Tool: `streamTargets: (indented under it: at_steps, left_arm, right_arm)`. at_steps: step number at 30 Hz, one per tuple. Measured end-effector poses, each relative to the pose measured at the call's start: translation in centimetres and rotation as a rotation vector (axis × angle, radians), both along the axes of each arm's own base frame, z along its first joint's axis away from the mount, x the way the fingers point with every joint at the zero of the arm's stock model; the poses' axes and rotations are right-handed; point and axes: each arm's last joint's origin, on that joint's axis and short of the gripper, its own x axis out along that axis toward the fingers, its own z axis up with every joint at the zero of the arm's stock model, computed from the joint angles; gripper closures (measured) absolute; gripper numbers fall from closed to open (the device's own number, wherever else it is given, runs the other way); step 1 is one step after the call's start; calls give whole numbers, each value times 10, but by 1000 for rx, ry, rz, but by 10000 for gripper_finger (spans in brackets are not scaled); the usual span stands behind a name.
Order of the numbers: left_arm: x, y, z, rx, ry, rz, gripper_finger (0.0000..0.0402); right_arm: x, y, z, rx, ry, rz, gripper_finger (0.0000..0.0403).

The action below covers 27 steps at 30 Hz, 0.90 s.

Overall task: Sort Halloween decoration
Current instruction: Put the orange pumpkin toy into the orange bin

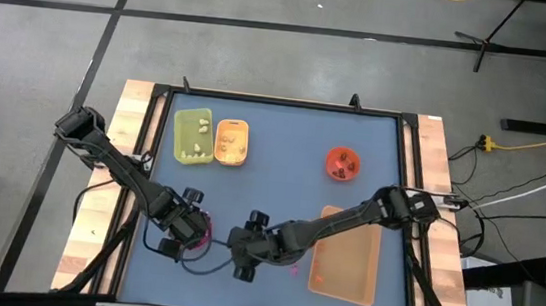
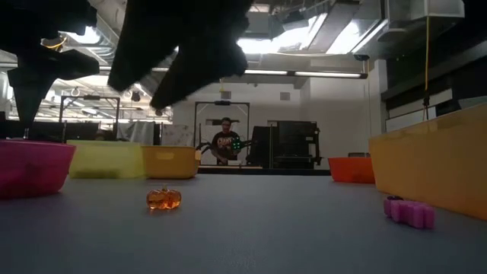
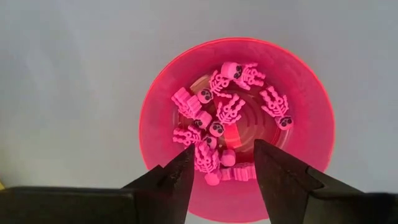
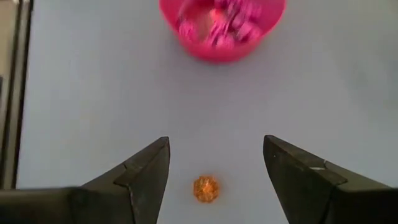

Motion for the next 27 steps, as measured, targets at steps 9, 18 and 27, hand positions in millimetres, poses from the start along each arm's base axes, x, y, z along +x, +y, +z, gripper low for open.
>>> streamTargets:
  at_steps: [9, 18, 27]
  left_arm:
    - [1, 0, 0, -2, -8, 0, 254]
    - [2, -1, 0, -13, -25, 1, 254]
    - [2, -1, 0, -16, -25, 18, 254]
  right_arm:
    - [5, 5, -38, -41, 88, 60, 146]
    - [5, 4, -54, -61, 136, 59, 146]
    - [2, 4, -68, -76, 211, 66, 146]
